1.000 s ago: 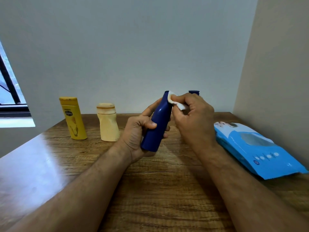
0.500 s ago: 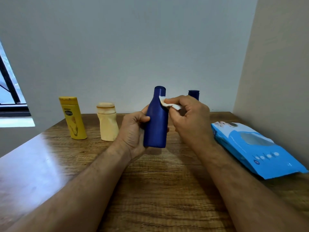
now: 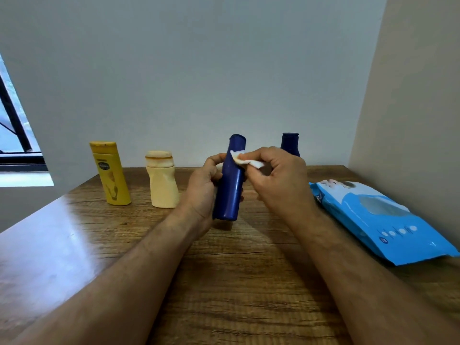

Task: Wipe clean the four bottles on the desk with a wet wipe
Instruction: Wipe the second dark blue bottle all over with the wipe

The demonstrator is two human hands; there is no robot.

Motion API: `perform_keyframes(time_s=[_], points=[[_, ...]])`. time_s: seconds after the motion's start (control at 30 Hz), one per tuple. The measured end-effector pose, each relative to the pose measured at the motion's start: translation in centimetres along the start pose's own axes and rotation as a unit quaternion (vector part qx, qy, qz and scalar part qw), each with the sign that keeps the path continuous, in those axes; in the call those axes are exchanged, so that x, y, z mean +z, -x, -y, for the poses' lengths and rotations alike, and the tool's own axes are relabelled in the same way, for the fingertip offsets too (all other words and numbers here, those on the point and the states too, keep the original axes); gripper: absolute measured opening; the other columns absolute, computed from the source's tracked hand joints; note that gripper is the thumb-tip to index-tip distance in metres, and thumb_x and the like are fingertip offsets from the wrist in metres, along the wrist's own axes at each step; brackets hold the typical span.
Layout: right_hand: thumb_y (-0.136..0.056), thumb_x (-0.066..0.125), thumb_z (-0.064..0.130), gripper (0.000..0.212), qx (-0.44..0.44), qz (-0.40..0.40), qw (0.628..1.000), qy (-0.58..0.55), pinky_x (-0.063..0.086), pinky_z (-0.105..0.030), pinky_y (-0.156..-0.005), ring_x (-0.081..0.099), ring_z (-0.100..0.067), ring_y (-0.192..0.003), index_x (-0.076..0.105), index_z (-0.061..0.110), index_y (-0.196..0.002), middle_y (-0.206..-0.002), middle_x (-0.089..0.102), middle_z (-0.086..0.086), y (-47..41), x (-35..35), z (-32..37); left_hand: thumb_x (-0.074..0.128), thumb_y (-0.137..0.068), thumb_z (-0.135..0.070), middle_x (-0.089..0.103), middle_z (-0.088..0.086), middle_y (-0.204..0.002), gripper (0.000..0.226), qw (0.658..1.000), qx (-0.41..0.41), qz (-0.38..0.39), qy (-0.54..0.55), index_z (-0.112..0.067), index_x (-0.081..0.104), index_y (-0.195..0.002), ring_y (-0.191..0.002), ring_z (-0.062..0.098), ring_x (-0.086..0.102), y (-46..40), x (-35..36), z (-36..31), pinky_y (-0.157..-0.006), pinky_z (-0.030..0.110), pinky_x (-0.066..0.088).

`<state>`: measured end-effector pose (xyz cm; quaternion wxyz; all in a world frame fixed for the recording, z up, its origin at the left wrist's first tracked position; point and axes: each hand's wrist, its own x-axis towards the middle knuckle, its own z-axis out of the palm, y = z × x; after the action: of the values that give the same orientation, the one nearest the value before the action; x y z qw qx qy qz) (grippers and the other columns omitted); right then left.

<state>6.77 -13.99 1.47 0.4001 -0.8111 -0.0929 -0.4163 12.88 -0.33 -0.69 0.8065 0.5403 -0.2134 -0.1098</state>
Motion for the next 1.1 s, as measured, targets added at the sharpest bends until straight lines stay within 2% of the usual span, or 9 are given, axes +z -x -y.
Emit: perform_keyframes(time_s=[0.2,0.3,0.4,0.5,0.67,0.8,0.93,1.0,1.1], points=[[-0.089,0.066,0.016,0.021,0.026,-0.034,0.999,0.012,0.059,-0.031,-0.062,0.064,-0.009,-0.077,0.075,0.027,-0.104,-0.095,0.067,0.01,-0.4,-0.4,-0.4,0.059,-0.075,-0.021,0.063,0.012,-0.104,0.054,0.998,-0.023,0.06,-0.003,-0.016,0.059,-0.129,-0.086,0.023,0.058,0.4,0.7,0.4,-0.071,0.037,0.05],[-0.085,0.07,0.013,0.021,0.017,0.003,1.0,-0.006,0.054,-0.022,-0.056,0.063,-0.007,-0.068,0.076,0.027,-0.1,-0.089,0.068,0.009,-0.2,-0.6,-0.1,0.059,-0.078,-0.016,0.062,0.01,-0.104,0.05,0.998,-0.03,0.034,0.044,-0.009,0.061,-0.127,-0.086,0.021,0.057,0.3,0.6,0.4,-0.072,0.034,0.05],[-0.085,0.073,0.012,0.017,0.013,0.069,0.997,-0.045,0.045,-0.01,-0.05,0.061,-0.003,-0.057,0.078,0.021,-0.1,-0.084,0.068,0.007,0.2,-0.6,0.3,0.055,-0.088,-0.015,0.064,0.015,-0.106,0.03,0.992,-0.032,-0.01,0.125,-0.005,0.064,-0.114,-0.09,0.026,0.059,-0.2,0.1,0.0,-0.081,0.039,0.049],[-0.088,0.072,0.023,0.018,-0.003,0.098,0.995,-0.005,0.047,-0.012,-0.053,0.059,-0.004,-0.061,0.076,0.023,-0.105,-0.085,0.066,0.008,0.5,0.0,0.5,0.053,-0.092,-0.018,0.067,0.008,-0.091,0.022,0.993,-0.019,-0.046,0.106,-0.006,0.066,-0.106,-0.075,0.02,0.06,-0.3,-0.1,-0.4,-0.07,0.036,0.048],[-0.093,0.064,0.023,0.02,0.026,-0.019,0.999,0.017,0.059,-0.031,-0.069,0.062,-0.007,-0.075,0.073,0.025,-0.11,-0.094,0.063,0.011,-0.2,0.1,-0.2,0.05,-0.098,-0.027,0.065,0.016,-0.101,0.033,0.999,-0.049,-0.019,0.012,-0.004,0.065,-0.115,-0.071,0.022,0.064,0.8,1.0,-0.2,-0.058,0.034,0.051],[-0.094,0.063,0.02,0.022,0.024,-0.055,0.998,0.031,0.06,-0.028,-0.071,0.062,-0.006,-0.085,0.071,0.026,-0.112,-0.098,0.063,0.012,-0.3,-0.1,-0.3,0.053,-0.097,-0.029,0.065,0.016,-0.106,0.033,0.998,-0.064,0.016,0.022,-0.005,0.065,-0.116,-0.078,0.024,0.066,1.2,1.8,-0.1,-0.066,0.037,0.053],[-0.089,0.069,0.018,0.021,0.006,0.028,0.998,0.047,0.048,-0.008,-0.067,0.059,0.001,-0.078,0.074,0.027,-0.107,-0.093,0.065,0.01,0.0,-0.3,0.1,0.052,-0.098,-0.029,0.067,0.017,-0.107,0.034,0.995,-0.071,-0.013,0.069,-0.004,0.068,-0.116,-0.088,0.028,0.064,0.8,1.4,-0.2,-0.081,0.042,0.054],[-0.086,0.072,0.017,0.021,-0.005,0.104,0.994,0.033,0.047,-0.009,-0.069,0.06,-0.001,-0.079,0.076,0.029,-0.103,-0.092,0.066,0.011,0.3,0.1,0.4,0.05,-0.101,-0.032,0.069,0.019,-0.109,0.039,0.986,-0.085,-0.029,0.141,-0.002,0.067,-0.119,-0.098,0.031,0.065,0.4,1.1,-0.5,-0.098,0.045,0.05],[-0.086,0.071,0.018,0.022,-0.026,0.17,0.983,0.061,0.051,-0.015,-0.08,0.062,-0.003,-0.086,0.076,0.031,-0.104,-0.099,0.069,0.01,0.7,0.7,0.6,0.044,-0.104,-0.033,0.071,0.016,-0.105,0.041,0.983,-0.07,-0.041,0.167,-0.005,0.066,-0.124,-0.092,0.026,0.069,-0.1,0.7,-0.7,-0.092,0.041,0.055]])
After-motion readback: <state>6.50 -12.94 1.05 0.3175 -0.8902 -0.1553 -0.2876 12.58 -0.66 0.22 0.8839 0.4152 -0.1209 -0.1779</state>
